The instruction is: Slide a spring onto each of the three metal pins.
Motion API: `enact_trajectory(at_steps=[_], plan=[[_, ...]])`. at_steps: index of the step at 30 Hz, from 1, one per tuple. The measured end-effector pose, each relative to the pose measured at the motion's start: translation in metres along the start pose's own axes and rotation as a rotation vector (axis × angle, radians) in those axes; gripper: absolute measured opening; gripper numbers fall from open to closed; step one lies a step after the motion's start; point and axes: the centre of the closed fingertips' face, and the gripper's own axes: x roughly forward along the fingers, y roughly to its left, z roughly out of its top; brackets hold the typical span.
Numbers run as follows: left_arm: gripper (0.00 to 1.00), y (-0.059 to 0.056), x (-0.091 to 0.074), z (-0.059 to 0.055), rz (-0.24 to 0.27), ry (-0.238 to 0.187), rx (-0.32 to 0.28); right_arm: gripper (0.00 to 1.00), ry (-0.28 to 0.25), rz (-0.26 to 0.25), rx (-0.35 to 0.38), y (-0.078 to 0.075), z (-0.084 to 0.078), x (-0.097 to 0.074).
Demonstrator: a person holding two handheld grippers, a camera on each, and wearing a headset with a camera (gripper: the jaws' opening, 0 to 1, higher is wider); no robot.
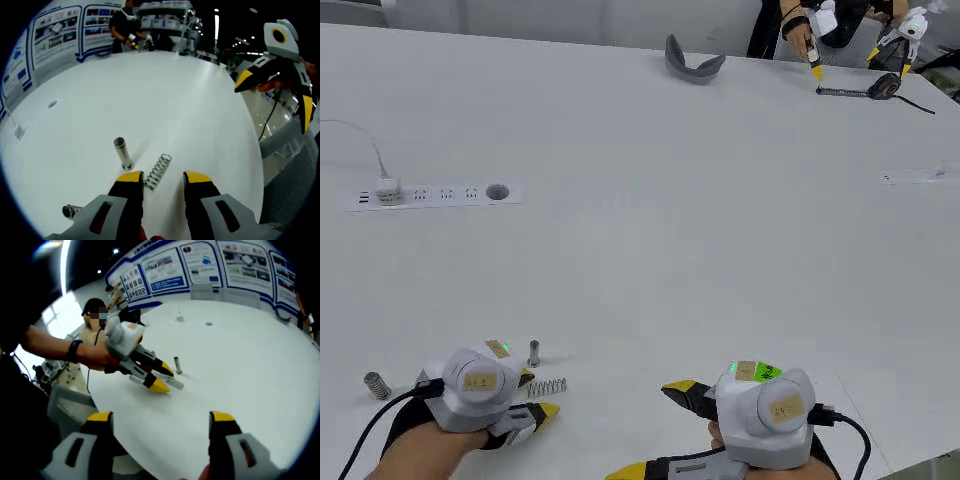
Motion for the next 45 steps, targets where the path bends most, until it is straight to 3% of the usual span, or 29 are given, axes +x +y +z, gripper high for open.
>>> enact_trajectory(at_steps=[8, 11, 13, 19, 26, 37, 45], plan=[[0.2, 0.006, 0.003, -0.007, 0.02, 0.021, 0.002, 0.79, -0.002, -0.012, 0.007, 0.001, -0.001, -0.003], [0.16, 0.008, 0.002, -0.004, 0.025, 0.005, 0.002, 0.79, 0.0, -0.017, 0.014, 0.001, -0.003, -0.004], [0.12, 0.015, 0.002, -0.005, 0.056, 0.006, 0.001, 0.79, 0.005, -0.012, 0.015, 0.002, -0.005, -0.003], [0.11, 0.012, -0.003, -0.008, 0.061, 0.009, -0.025, 0.78, 0.007, -0.011, 0.008, 0.002, -0.002, -0.003], [0.11, 0.007, -0.01, -0.021, 0.061, 0.023, -0.051, 0.78, 0.012, -0.006, 0.005, 0.003, -0.002, 0.0], [0.11, 0.004, -0.035, -0.041, 0.085, 0.017, -0.112, 0.77, 0.009, 0.034, 0.025, 0.011, -0.003, 0.012], [0.1, 0.009, -0.059, -0.042, 0.113, -0.006, -0.14, 0.76, 0.004, 0.064, 0.031, 0.014, 0.006, 0.023]])
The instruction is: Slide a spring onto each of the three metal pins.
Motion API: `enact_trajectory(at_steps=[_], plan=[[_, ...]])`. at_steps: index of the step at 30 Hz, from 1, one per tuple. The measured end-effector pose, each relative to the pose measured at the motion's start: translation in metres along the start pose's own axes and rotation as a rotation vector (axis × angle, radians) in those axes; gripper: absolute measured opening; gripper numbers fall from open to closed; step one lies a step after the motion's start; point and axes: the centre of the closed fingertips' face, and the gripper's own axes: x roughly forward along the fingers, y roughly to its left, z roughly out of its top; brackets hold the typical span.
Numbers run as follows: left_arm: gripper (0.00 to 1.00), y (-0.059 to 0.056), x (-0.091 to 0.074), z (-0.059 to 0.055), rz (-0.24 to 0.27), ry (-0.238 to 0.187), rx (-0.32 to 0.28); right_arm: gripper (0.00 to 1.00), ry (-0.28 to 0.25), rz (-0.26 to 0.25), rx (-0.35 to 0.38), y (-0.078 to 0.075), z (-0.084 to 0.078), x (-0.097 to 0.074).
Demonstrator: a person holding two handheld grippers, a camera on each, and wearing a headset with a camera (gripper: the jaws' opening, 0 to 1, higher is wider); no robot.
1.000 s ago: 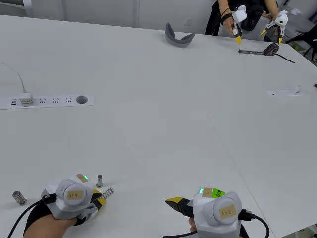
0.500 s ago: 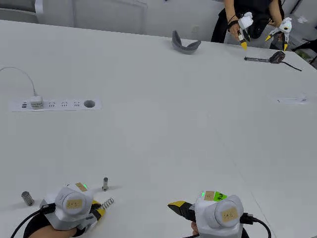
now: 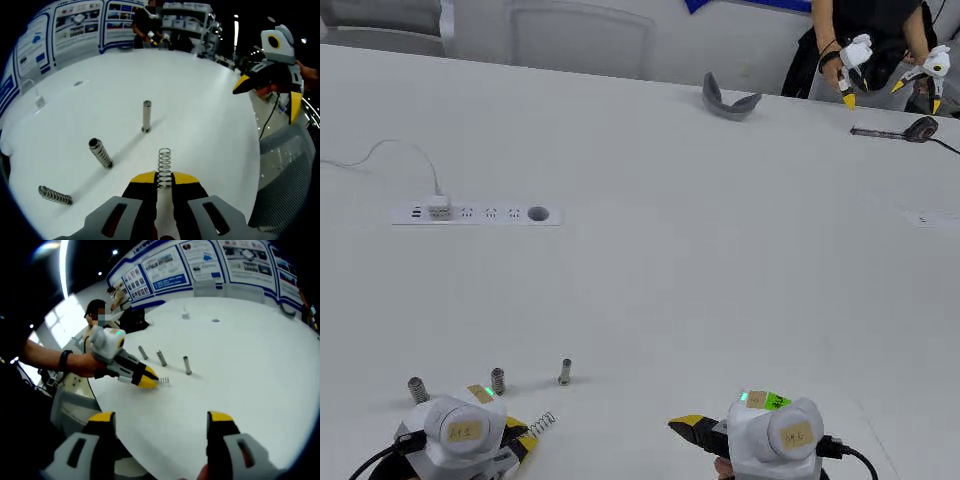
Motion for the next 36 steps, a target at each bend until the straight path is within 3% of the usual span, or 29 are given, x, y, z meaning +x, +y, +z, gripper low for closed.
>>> enact_trajectory(at_steps=[10, 27, 36], plan=[[0.1, 0.013, -0.03, 0.01, 0.038, -0.057, -0.045, 0.74, -0.017, 0.042, 0.007, 0.008, 0.011, 0.013], [0.1, 0.022, -0.078, 0.03, 0.096, -0.126, -0.01, 0.68, -0.053, 0.121, 0.033, 0.02, 0.03, 0.032], [0.11, 0.014, -0.094, 0.026, 0.082, -0.131, 0.048, 0.64, -0.067, 0.166, 0.027, 0.028, 0.044, 0.041]])
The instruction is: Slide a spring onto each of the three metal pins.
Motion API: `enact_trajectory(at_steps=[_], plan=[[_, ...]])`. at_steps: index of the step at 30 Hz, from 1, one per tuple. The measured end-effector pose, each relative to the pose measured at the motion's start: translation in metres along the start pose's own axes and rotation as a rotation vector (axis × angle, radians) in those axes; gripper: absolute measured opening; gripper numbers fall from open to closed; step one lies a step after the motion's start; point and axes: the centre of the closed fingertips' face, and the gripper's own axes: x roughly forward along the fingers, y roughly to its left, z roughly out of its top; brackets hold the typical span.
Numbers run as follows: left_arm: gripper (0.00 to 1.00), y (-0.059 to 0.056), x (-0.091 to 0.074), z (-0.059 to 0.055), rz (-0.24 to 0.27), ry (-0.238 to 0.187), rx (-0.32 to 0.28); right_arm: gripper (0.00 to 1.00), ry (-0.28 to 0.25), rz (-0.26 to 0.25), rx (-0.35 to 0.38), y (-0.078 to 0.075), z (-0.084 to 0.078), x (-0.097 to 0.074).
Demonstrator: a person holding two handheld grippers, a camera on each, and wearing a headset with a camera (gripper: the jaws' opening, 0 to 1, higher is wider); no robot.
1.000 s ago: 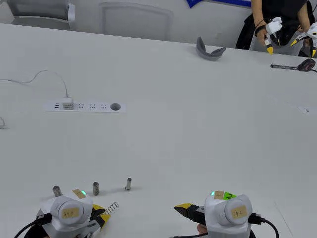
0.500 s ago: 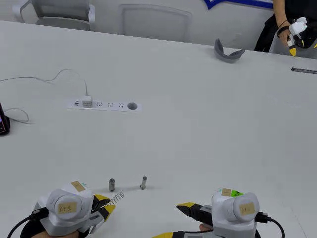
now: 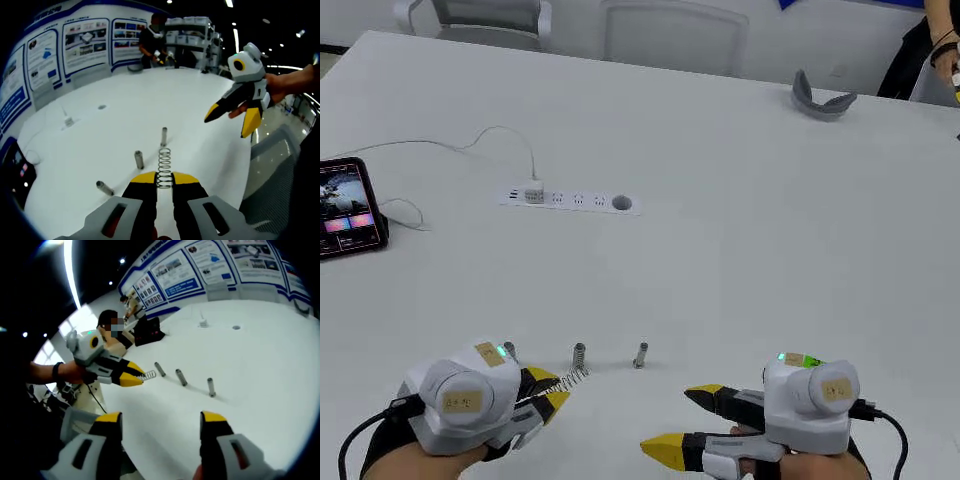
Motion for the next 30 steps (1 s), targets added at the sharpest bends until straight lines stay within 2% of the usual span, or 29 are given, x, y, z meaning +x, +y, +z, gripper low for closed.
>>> enact_trajectory(at_steps=[15, 23, 30], plan=[[0.11, -0.008, -0.031, 0.002, -0.004, -0.026, 0.037, 0.52, 0.008, 0.145, -0.005, 0.034, 0.017, 0.035], [0.11, -0.013, -0.042, -0.001, -0.001, -0.032, 0.045, 0.47, 0.017, 0.229, -0.003, 0.056, 0.027, 0.055], [0.1, -0.019, -0.05, -0.005, -0.004, -0.031, 0.061, 0.39, 0.026, 0.31, 0.045, 0.074, 0.03, 0.067]])
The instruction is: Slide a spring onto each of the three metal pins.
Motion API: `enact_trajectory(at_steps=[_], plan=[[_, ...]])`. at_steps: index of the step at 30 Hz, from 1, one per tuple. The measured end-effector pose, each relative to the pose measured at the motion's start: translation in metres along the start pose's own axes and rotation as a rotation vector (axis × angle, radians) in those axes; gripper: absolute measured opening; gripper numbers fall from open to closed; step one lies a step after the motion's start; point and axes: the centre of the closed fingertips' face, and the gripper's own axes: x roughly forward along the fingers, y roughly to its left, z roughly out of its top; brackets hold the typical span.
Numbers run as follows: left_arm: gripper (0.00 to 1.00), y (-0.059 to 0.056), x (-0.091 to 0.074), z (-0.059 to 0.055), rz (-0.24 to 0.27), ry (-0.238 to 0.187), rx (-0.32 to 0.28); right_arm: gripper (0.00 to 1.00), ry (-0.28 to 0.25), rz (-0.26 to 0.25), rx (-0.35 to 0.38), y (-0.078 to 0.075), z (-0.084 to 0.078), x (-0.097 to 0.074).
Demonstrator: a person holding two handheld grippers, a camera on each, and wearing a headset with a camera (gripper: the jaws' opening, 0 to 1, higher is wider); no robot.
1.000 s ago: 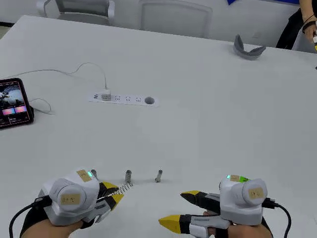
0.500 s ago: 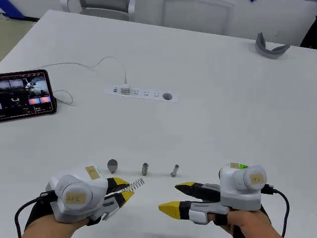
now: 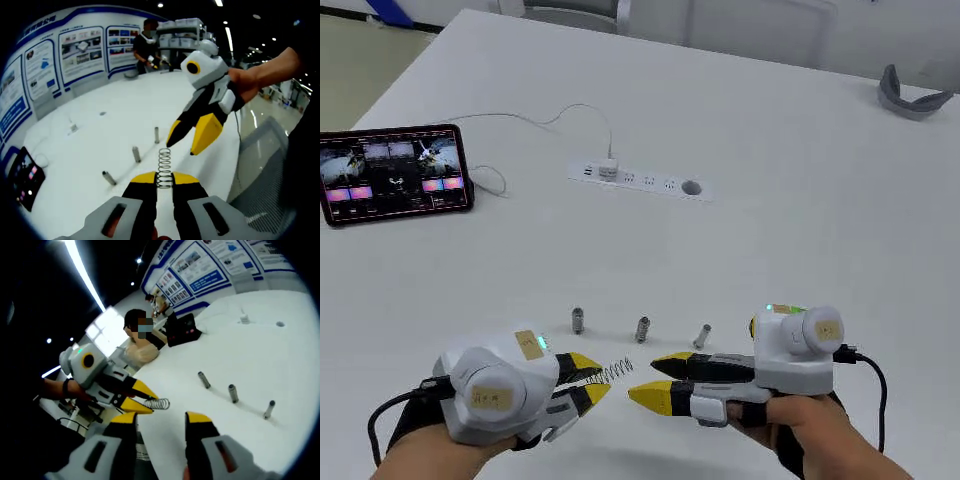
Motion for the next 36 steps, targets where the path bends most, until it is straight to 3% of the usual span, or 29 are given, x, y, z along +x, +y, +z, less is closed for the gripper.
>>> enact_trajectory(at_steps=[10, 15, 22, 27, 36], plan=[[0.1, -0.007, -0.005, 0.005, -0.02, -0.013, 0.026, 0.26, -0.016, 0.099, 0.088, 0.016, 0.006, 0.015], [0.1, -0.007, -0.004, 0.003, -0.026, -0.004, 0.035, 0.17, -0.027, 0.119, 0.085, 0.019, 0.011, 0.014], [0.1, -0.009, 0.0, 0.008, -0.046, -0.007, 0.043, 0.15, -0.014, 0.117, 0.064, 0.019, 0.012, 0.012], [0.1, -0.011, 0.004, 0.012, -0.063, -0.01, 0.045, 0.12, 0.007, 0.107, 0.004, 0.019, 0.015, 0.009], [0.1, -0.016, 0.008, 0.014, -0.093, -0.01, 0.05, 0.12, 0.151, 0.094, -0.215, 0.021, 0.008, 0.005]])
